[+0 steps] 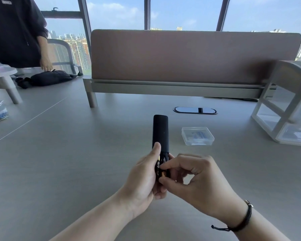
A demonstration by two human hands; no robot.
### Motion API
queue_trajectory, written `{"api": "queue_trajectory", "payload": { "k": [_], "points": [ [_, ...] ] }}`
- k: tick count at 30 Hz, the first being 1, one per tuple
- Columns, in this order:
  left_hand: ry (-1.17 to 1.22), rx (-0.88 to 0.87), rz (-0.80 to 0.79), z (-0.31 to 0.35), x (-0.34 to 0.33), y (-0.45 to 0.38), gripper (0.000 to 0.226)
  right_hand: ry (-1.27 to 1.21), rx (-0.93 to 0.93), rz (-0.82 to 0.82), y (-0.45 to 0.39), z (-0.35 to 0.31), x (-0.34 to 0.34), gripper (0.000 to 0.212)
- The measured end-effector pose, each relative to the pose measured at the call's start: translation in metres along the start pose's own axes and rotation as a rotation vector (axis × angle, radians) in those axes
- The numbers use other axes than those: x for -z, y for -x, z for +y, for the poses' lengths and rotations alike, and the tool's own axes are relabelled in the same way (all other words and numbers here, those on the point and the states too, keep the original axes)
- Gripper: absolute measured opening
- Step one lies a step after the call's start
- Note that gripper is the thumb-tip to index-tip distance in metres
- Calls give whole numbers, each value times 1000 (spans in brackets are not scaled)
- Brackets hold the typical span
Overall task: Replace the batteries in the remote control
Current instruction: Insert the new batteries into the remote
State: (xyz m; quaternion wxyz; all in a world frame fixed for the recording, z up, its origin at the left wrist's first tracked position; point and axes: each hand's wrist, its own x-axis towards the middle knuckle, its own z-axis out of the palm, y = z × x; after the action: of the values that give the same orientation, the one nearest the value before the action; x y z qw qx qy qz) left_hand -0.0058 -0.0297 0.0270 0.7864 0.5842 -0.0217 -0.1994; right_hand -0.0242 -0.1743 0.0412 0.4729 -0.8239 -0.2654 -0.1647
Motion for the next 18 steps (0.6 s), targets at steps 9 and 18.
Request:
{"api": "queue_trajectory", "payload": {
  "k": [9,18],
  "points": [
    [20,32,6,0,2,-1,45,64,87,-70,1,5,3,15],
    [-9,-75,-12,0,1,-1,24,79,60,21,-2,6,2,15]
  ]
}}
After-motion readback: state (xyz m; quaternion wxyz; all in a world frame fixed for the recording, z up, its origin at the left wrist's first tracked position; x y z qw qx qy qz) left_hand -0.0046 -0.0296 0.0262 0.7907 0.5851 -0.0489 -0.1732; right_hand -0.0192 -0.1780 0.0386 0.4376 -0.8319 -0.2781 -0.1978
